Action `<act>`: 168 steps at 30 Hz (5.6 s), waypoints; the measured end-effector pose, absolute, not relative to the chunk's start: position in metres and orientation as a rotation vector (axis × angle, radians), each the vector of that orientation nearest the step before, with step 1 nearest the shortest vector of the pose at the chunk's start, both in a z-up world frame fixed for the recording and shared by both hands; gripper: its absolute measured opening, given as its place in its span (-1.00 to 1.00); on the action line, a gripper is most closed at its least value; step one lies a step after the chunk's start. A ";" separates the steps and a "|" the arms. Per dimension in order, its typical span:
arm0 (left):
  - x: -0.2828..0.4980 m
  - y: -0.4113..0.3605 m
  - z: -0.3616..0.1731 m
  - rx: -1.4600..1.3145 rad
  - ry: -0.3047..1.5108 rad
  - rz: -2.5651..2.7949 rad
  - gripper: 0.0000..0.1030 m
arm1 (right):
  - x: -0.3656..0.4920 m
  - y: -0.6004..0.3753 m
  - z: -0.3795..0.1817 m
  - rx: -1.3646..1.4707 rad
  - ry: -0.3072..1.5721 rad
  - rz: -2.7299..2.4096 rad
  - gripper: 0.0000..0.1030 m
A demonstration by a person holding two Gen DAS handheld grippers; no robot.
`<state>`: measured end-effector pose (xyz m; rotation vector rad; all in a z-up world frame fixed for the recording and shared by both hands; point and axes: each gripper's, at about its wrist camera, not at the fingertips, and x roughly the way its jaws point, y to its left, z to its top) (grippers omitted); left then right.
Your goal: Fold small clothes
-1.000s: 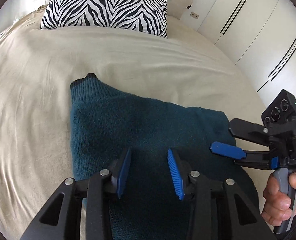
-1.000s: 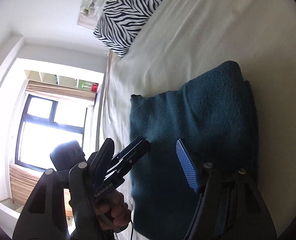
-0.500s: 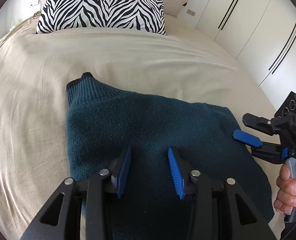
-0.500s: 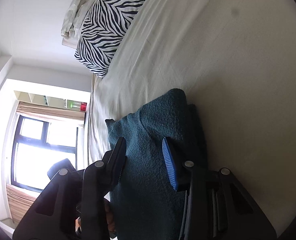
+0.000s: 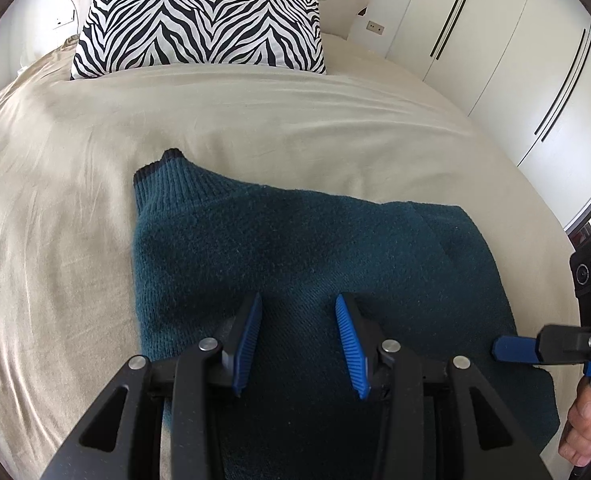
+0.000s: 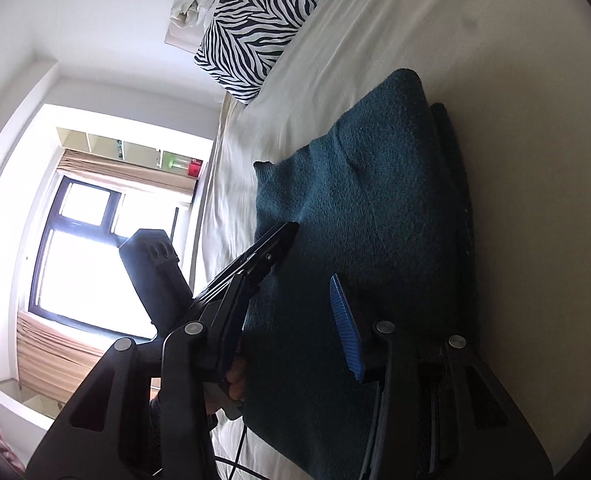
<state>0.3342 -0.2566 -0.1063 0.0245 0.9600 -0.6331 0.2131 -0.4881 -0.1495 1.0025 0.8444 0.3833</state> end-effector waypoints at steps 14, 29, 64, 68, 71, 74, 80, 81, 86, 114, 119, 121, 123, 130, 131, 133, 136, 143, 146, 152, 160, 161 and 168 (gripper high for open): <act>0.308 -0.248 -0.085 0.047 0.919 -0.596 -0.17 | 0.120 -0.478 -0.171 1.006 0.888 0.405 -0.18; 0.186 -0.162 -0.080 -0.032 0.973 -0.610 0.14 | 0.038 -0.503 -0.143 0.984 0.744 0.225 0.31; 0.240 -0.109 -0.048 -0.306 1.133 -0.638 -0.13 | 0.173 -0.418 -0.086 0.705 0.955 0.177 -0.61; 0.204 -0.067 -0.027 -0.275 1.082 -0.635 -0.13 | 0.149 -0.372 -0.069 0.689 0.935 0.257 -0.61; 0.176 -0.032 -0.017 -0.275 1.047 -0.620 -0.13 | 0.133 -0.335 -0.060 0.682 0.926 0.312 -0.61; 0.148 -0.002 -0.013 -0.255 1.010 -0.603 -0.13 | 0.118 -0.299 -0.058 0.675 0.920 0.360 -0.61; 0.110 0.045 -0.032 -0.281 1.009 -0.592 -0.13 | 0.091 -0.249 -0.074 0.699 0.921 0.433 -0.61; 0.107 0.051 -0.040 -0.292 1.021 -0.588 -0.13 | 0.090 -0.243 -0.080 0.702 0.930 0.438 -0.61; 0.095 0.056 -0.085 -0.267 1.061 -0.559 -0.11 | 0.070 -0.227 -0.131 0.737 1.002 0.434 -0.61; -0.011 0.062 -0.023 0.046 0.602 -0.279 1.00 | -0.020 -0.253 -0.124 0.661 0.849 0.217 -0.10; -0.035 0.050 0.001 0.127 0.494 -0.159 1.00 | -0.054 -0.227 -0.088 0.491 0.787 0.119 -0.09; -0.044 0.047 0.012 0.149 0.453 -0.144 1.00 | -0.066 -0.210 -0.068 0.383 0.737 0.067 0.05; -0.053 0.043 0.023 0.172 0.414 -0.121 1.00 | -0.077 -0.193 -0.050 0.286 0.655 0.025 0.22; -0.064 0.042 0.037 0.171 0.468 -0.020 1.00 | -0.119 -0.154 0.004 0.122 0.362 -0.073 0.90; -0.063 0.043 0.036 0.151 0.490 -0.022 1.00 | -0.121 -0.148 0.009 0.096 0.361 -0.095 0.91; -0.062 0.043 0.031 0.123 0.539 -0.036 1.00 | -0.123 -0.138 0.014 0.059 0.371 -0.115 0.91; -0.059 0.040 0.018 0.105 0.590 -0.050 1.00 | -0.130 -0.129 0.021 0.073 0.423 -0.082 0.91; -0.055 0.033 -0.010 0.053 0.694 -0.103 1.00 | -0.116 -0.124 -0.017 0.113 0.668 -0.119 0.91; -0.053 0.030 -0.023 0.051 0.733 -0.121 1.00 | -0.112 -0.128 -0.038 0.168 0.730 -0.127 0.91; -0.051 0.028 -0.039 0.052 0.768 -0.127 1.00 | -0.104 -0.136 -0.059 0.195 0.779 -0.167 0.91; -0.048 0.032 -0.048 0.031 0.796 -0.136 1.00 | -0.104 -0.136 -0.061 0.178 0.784 -0.181 0.91; -0.047 0.033 -0.049 0.029 0.799 -0.137 1.00 | -0.104 -0.136 -0.062 0.174 0.785 -0.180 0.91; -0.048 0.033 -0.053 0.028 0.810 -0.134 1.00 | -0.103 -0.137 -0.064 0.174 0.797 -0.179 0.91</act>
